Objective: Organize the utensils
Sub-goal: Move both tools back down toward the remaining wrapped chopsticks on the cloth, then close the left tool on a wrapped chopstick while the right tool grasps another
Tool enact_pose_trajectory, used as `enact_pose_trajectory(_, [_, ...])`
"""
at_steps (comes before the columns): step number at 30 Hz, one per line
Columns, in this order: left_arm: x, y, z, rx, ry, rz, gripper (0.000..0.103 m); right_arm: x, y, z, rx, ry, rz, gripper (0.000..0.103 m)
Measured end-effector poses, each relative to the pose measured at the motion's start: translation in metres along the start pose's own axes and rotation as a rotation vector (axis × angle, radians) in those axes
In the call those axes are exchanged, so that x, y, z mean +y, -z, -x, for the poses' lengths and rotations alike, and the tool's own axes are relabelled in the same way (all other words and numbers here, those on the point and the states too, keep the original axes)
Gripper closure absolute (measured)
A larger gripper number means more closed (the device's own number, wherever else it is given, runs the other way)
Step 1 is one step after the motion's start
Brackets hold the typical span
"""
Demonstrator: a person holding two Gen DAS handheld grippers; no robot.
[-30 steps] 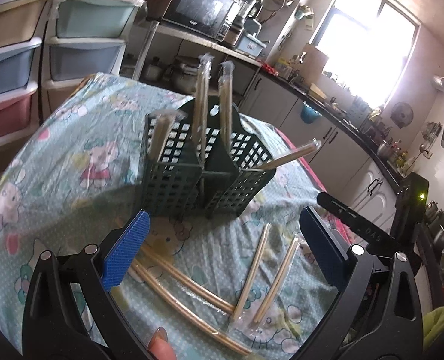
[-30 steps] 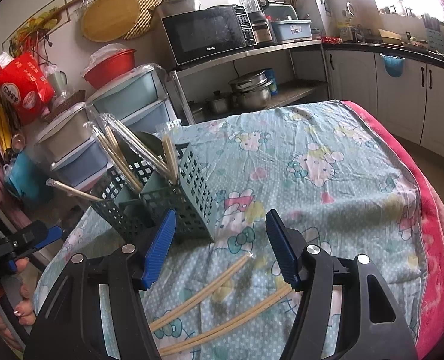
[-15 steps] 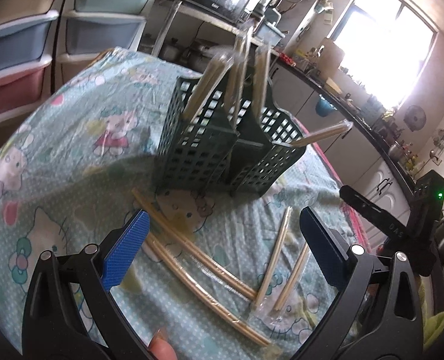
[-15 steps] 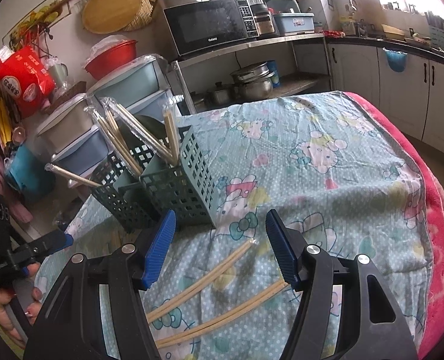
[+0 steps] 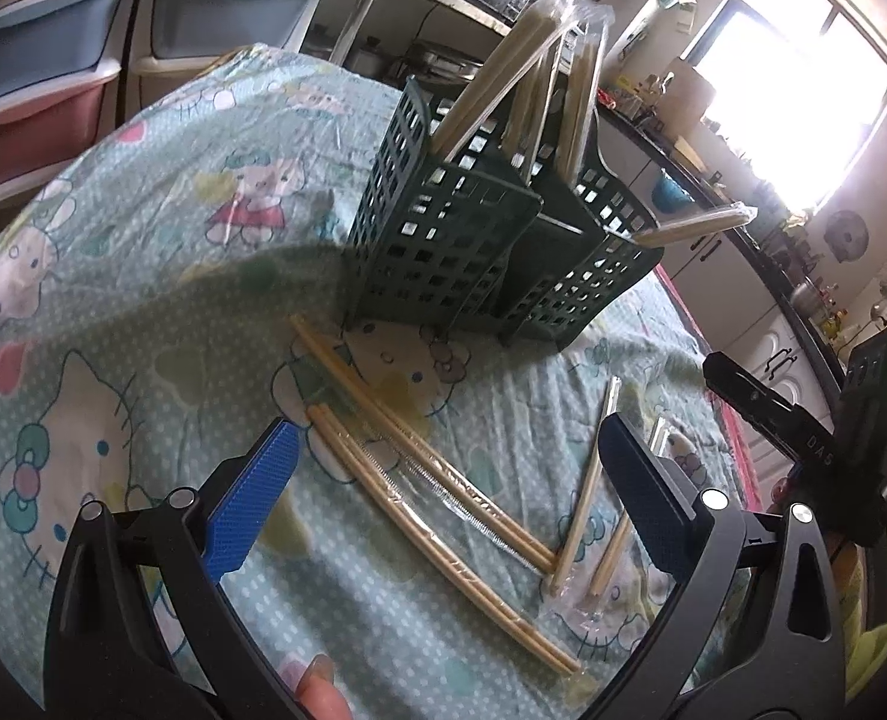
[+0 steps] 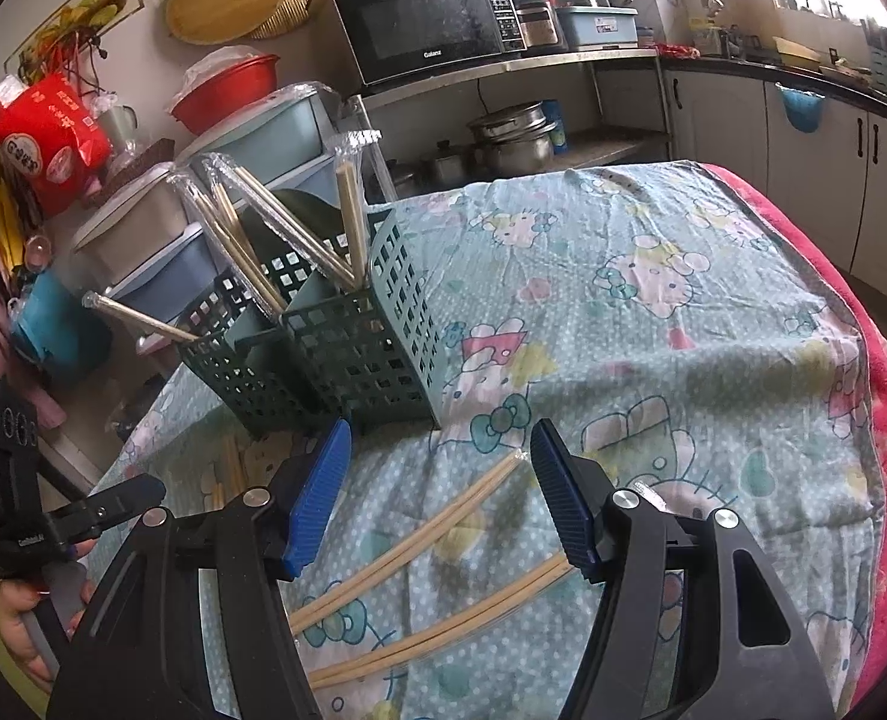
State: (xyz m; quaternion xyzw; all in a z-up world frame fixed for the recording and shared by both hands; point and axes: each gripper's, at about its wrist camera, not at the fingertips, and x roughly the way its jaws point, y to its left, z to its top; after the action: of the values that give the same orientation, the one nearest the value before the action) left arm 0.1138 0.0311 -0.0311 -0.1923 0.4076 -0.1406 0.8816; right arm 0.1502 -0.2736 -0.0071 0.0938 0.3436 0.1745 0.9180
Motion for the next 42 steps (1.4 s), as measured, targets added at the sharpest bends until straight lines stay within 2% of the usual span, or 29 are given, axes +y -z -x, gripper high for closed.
enact_pose_trajectory(6, [0.006, 0.003, -0.008, 0.031, 0.019, 0.025, 0.011, 0.0, 0.004, -0.007, 0.028, -0.004, 0.001, 0.043])
enact_pose_trajectory(10, [0.009, 0.004, -0.015, 0.05, 0.03, 0.047, 0.025, 0.0, 0.006, -0.015, 0.059, -0.003, -0.002, 0.044])
enact_pose_trajectory(13, [0.014, 0.005, -0.021, 0.066, 0.031, 0.069, 0.034, 0.0, 0.008, -0.021, 0.083, -0.005, -0.006, 0.05])
enact_pose_trajectory(17, [0.021, 0.004, -0.027, 0.078, 0.014, 0.091, 0.035, -0.001, 0.01, -0.028, 0.109, -0.009, -0.011, 0.057])
enact_pose_trajectory(26, [0.032, -0.002, -0.037, 0.082, -0.002, 0.115, 0.037, -0.006, 0.012, -0.044, 0.159, 0.001, -0.029, 0.062])
enact_pose_trajectory(30, [0.032, -0.004, -0.041, 0.08, -0.012, 0.107, 0.041, -0.01, 0.011, -0.053, 0.19, 0.013, -0.044, 0.063])
enact_pose_trajectory(37, [0.035, -0.006, -0.045, 0.072, -0.058, 0.082, 0.062, -0.024, 0.01, -0.077, 0.269, 0.048, -0.109, 0.063])
enact_pose_trajectory(42, [0.041, -0.007, -0.046, 0.069, -0.082, 0.083, 0.077, -0.027, 0.006, -0.086, 0.29, 0.07, -0.138, 0.064])
